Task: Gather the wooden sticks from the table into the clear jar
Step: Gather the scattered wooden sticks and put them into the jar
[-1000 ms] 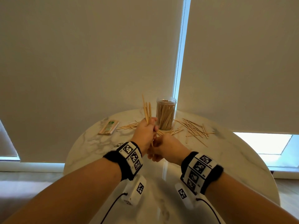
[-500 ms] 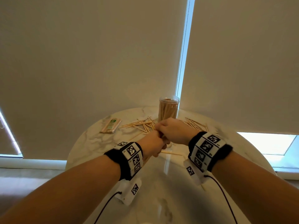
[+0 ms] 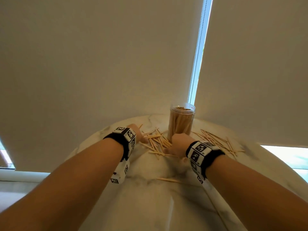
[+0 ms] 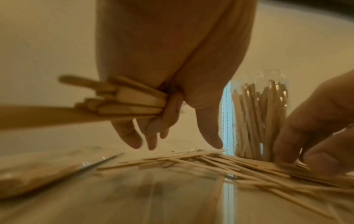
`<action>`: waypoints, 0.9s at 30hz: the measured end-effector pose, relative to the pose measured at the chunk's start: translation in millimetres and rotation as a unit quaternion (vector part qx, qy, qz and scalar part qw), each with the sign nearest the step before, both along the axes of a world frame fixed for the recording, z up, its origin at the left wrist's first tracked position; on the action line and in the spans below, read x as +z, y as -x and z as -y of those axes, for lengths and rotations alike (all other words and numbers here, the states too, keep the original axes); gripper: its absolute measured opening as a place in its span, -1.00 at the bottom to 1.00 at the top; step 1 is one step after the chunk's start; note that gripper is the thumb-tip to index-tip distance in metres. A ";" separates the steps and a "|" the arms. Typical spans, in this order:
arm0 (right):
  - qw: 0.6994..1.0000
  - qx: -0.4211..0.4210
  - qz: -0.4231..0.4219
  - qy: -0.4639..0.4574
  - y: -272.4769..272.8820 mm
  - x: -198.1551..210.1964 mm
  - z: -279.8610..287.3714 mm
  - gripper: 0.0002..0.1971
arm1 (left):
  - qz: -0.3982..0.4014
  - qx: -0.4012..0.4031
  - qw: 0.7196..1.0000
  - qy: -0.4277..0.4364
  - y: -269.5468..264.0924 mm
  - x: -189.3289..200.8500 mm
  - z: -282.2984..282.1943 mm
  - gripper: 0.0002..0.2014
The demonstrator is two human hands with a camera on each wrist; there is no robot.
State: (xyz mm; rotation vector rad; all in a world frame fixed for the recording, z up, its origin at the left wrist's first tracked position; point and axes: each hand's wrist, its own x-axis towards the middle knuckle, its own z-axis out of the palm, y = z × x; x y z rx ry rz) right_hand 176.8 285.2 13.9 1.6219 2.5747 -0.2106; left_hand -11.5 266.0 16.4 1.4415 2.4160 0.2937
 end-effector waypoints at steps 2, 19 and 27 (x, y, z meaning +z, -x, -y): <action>1.000 0.002 0.023 -0.010 5.9 -5.2 -9.6 -0.49 | 0.003 0.008 1.000 0.004 0.6 -9.0 -13.4 -0.27; 1.000 0.016 0.022 -0.011 -7.5 -17.3 2.5 -0.63 | -0.149 -0.111 0.981 0.048 -60.2 -28.3 11.3 -0.61; 0.998 0.022 0.063 0.011 -32.0 -11.5 25.0 -0.68 | -0.190 -0.122 0.973 0.050 -76.3 -27.0 36.2 -0.71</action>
